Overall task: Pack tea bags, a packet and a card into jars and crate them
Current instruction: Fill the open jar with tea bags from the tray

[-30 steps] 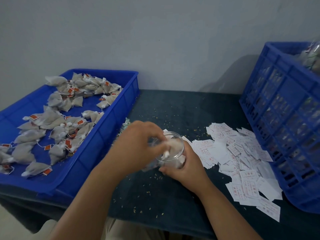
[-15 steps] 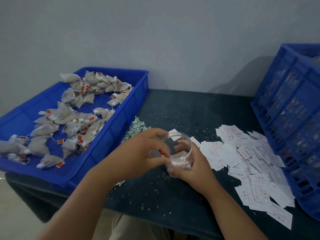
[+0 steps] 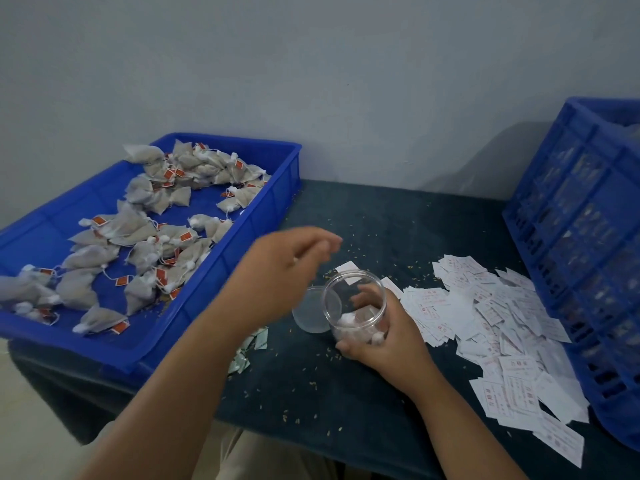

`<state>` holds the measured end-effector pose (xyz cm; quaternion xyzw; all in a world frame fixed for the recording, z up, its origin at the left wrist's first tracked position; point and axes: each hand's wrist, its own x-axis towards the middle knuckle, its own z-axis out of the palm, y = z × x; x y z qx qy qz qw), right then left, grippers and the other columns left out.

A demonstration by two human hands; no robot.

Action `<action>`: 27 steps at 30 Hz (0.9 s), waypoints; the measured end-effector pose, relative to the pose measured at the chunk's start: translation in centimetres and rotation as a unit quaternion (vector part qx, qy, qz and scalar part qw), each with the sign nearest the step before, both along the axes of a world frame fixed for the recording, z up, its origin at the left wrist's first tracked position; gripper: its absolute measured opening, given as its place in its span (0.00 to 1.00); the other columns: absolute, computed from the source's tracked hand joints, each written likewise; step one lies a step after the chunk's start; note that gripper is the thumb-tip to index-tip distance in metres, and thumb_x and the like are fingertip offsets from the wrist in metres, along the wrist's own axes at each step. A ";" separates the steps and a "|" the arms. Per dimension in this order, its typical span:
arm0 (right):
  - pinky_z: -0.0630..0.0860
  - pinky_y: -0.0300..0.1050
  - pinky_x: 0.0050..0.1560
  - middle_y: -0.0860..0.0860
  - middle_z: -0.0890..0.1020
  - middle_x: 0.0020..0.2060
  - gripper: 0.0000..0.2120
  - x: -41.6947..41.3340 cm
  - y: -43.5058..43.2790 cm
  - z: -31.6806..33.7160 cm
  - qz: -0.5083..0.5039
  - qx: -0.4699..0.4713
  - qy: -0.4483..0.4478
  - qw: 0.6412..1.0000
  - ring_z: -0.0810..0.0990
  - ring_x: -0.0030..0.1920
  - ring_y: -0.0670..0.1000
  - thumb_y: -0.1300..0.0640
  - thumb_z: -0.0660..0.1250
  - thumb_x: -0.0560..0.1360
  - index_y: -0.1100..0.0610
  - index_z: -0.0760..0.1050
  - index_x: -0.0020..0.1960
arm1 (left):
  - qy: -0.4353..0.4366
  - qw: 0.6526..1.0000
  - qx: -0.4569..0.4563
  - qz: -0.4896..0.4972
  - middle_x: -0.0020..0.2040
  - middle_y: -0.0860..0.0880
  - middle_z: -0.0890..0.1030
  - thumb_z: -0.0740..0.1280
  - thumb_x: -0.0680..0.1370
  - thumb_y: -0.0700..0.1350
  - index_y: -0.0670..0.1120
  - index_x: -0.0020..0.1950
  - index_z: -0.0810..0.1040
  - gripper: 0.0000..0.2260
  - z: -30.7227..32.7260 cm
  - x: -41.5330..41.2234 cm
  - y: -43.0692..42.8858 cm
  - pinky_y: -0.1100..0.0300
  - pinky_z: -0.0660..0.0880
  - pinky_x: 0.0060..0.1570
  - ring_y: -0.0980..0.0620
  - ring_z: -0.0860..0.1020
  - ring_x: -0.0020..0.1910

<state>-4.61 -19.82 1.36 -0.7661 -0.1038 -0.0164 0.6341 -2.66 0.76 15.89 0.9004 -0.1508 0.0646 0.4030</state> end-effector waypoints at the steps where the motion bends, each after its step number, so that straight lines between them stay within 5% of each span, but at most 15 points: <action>1: 0.78 0.30 0.52 0.35 0.81 0.57 0.37 0.0 0.0 -0.1 0.000 -0.001 0.000 1.000 0.82 0.60 0.37 0.52 0.85 0.62 0.43 0.74 0.67 | -0.008 1.000 -0.013 0.020 0.49 0.64 0.85 0.64 0.84 0.50 0.60 0.59 0.83 0.09 0.8 0.3 1.2 0.68 0.80 0.47 0.65 0.82 0.48; 4: 0.77 0.28 0.52 0.35 0.81 0.57 0.38 0.2 0.0 -0.2 0.006 -0.005 -0.001 1.000 0.82 0.60 0.37 0.53 0.86 0.62 0.43 0.74 0.68 | 0.015 0.994 0.049 0.097 0.47 0.60 0.86 0.68 0.82 0.52 0.62 0.54 0.82 0.05 2.5 2.5 6.7 0.64 0.78 0.43 0.62 0.83 0.42; 6: 0.77 0.27 0.52 0.34 0.82 0.57 0.38 0.2 0.0 -0.2 0.010 -0.012 -0.006 1.000 0.83 0.59 0.37 0.52 0.86 0.62 0.42 0.74 0.68 | 0.101 0.964 0.196 0.151 0.57 0.56 0.85 0.68 0.83 0.50 0.61 0.60 0.80 0.08 2.9 5.0 10.4 0.56 0.78 0.51 0.56 0.82 0.51; 8: 0.77 0.27 0.52 0.34 0.82 0.57 0.39 0.2 0.0 -0.2 0.010 -0.018 -0.011 1.000 0.83 0.58 0.37 0.52 0.86 0.61 0.42 0.74 0.68 | 0.193 0.894 0.369 0.164 0.70 0.50 0.79 0.66 0.83 0.48 0.55 0.73 0.75 0.17 1.8 7.5 12.9 0.53 0.76 0.58 0.48 0.79 0.62; 10: 0.77 0.28 0.52 0.34 0.82 0.57 0.40 0.2 0.0 -0.3 0.010 -0.021 -0.009 1.000 0.84 0.58 0.38 0.52 0.87 0.61 0.44 0.74 0.69 | 0.243 0.859 0.428 0.139 0.78 0.46 0.70 0.65 0.84 0.46 0.51 0.81 0.66 0.24 -0.1 8.8 13.6 0.51 0.71 0.67 0.43 0.73 0.73; 13: 0.78 0.28 0.51 0.34 0.83 0.56 0.42 0.1 0.0 -0.4 0.008 -0.023 -0.006 1.000 0.84 0.57 0.37 0.56 0.91 0.60 0.45 0.75 0.69 | 0.278 0.870 0.393 0.112 0.75 0.42 0.73 0.64 0.85 0.43 0.46 0.78 0.70 0.21 -2.5 9.8 13.5 0.48 0.71 0.70 0.41 0.75 0.70; 19: 0.77 0.27 0.50 0.35 0.83 0.55 0.41 0.4 0.1 -0.5 0.001 -0.021 -0.003 1.000 0.84 0.57 0.36 0.60 0.89 0.60 0.48 0.75 0.68 | 0.208 0.894 0.356 0.175 0.58 0.42 0.84 0.67 0.82 0.41 0.42 0.61 0.84 0.10 -2.8 10.6 13.6 0.55 0.73 0.50 0.43 0.80 0.56; 23: 0.76 0.25 0.50 0.36 0.83 0.54 0.39 0.3 0.1 -0.6 0.001 -0.014 -0.009 1.000 0.84 0.55 0.36 0.56 0.85 0.58 0.49 0.76 0.67 | 0.139 0.939 0.203 0.240 0.45 0.43 0.84 0.70 0.81 0.48 0.42 0.50 0.82 0.09 -3.3 10.3 14.7 0.54 0.72 0.40 0.45 0.81 0.45; 27: 0.76 0.26 0.52 0.38 0.84 0.55 0.40 0.4 0.0 -0.6 0.004 -0.009 -0.009 1.000 0.84 0.56 0.37 0.56 0.85 0.59 0.50 0.75 0.68 | 0.049 0.958 0.003 0.282 0.42 0.49 0.79 0.65 0.84 0.45 0.46 0.51 0.77 0.04 -2.9 10.0 14.9 0.60 0.72 0.30 0.57 0.78 0.35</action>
